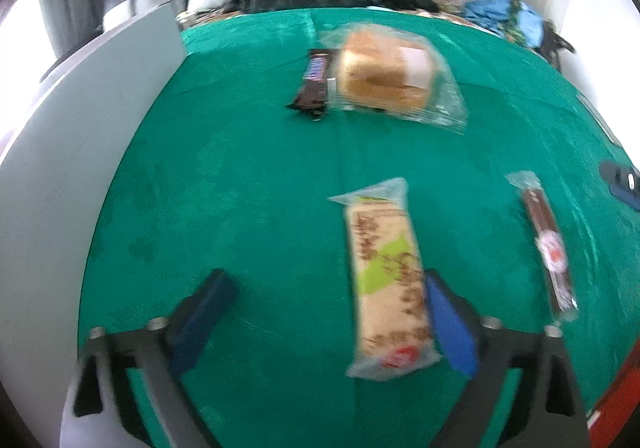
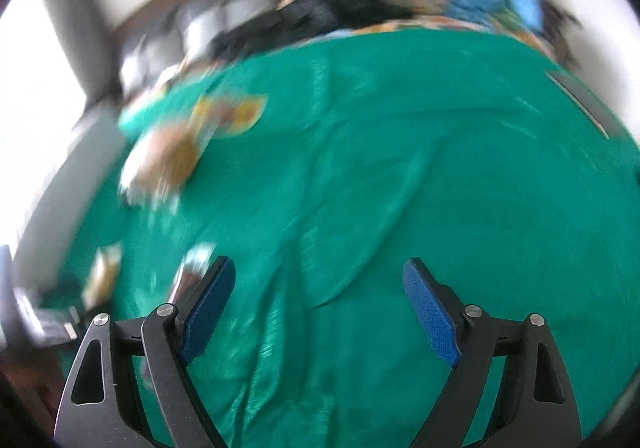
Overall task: Organize snacks
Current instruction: 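Grasp the brown sausage stick with the right tool and lift it, then drop the sausage stick into the box with the right tool while the left drops the cake packet there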
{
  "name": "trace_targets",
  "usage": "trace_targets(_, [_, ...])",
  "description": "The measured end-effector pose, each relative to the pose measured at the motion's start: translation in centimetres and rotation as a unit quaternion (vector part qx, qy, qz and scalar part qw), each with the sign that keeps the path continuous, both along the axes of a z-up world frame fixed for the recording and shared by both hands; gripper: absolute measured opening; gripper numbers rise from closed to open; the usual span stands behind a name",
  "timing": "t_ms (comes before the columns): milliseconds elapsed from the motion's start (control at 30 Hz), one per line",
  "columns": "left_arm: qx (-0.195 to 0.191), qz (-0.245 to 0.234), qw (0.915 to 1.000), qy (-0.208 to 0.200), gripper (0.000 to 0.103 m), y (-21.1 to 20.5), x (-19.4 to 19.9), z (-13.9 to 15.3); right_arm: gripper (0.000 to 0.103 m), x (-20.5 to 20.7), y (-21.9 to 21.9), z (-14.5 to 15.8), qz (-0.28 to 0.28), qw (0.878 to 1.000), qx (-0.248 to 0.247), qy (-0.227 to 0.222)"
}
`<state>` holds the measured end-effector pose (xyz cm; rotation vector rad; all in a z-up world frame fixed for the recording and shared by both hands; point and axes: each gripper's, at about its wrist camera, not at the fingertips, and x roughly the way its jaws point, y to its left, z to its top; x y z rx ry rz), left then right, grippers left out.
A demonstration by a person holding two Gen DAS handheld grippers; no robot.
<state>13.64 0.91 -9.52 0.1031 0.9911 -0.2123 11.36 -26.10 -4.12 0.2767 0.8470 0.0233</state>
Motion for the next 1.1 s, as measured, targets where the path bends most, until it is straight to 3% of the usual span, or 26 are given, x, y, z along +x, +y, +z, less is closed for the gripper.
trace_targets(67, [0.003,-0.015,0.9999,0.000,0.073,-0.7,-0.3,0.3,0.089,-0.3,-1.7,0.0,-0.033,0.999,0.024,0.021])
trace_targets(133, [-0.001,-0.019,0.9998,-0.001,0.063,-1.1,-0.4,0.5,0.089,-0.5,-1.2,-0.1,-0.028,0.997,0.042,0.056])
trace_targets(167, [-0.001,-0.018,0.9998,-0.003,0.050,-1.2,-0.3,0.6,0.089,-0.6,0.1,-0.1,-0.006,0.997,0.047,0.066])
trace_targets(200, [-0.001,-0.018,0.9998,-0.005,0.028,-1.3,-0.2,0.7,0.089,-0.7,1.7,0.1,0.020,0.996,0.049,0.072])
trace_targets(333, [-0.005,-0.017,0.9998,0.002,0.029,-0.8,-0.4,1.0,0.086,0.2,9.6,-0.2,0.102,0.987,0.033,0.121])
trace_targets(467, [-0.026,-0.015,0.9995,-0.006,0.029,0.7,-2.5,1.9,0.084,1.2,14.5,-1.8,0.118,0.978,-0.056,0.165])
trace_targets(500, [-0.030,-0.018,0.9994,-0.010,0.029,1.1,-3.0,2.5,0.076,1.1,14.7,-1.8,0.115,0.977,-0.067,0.166])
trace_targets(567, [-0.039,-0.017,0.9989,-0.017,0.029,2.0,-3.8,3.5,0.029,0.9,15.1,-1.7,0.109,0.976,-0.102,0.162])
trace_targets(600, [-0.044,-0.015,0.9987,-0.019,0.029,2.2,-4.1,3.9,0.020,0.9,14.9,-1.6,0.110,0.975,-0.099,0.163])
trace_targets(733, [-0.086,0.007,0.9959,-0.027,0.029,4.2,-4.5,6.5,0.018,0.5,13.2,-1.1,0.108,0.979,-0.049,0.167])
trace_targets(900, [-0.121,0.024,0.9905,-0.060,0.029,6.5,-5.1,10.9,0.018,-1.1,11.0,1.3,0.098,0.986,0.019,0.132])
trace_targets(1100, [-0.135,0.059,0.9842,-0.098,0.029,12.4,-4.3,15.8,0.018,0.0,12.7,7.3,0.128,0.987,0.060,0.080])
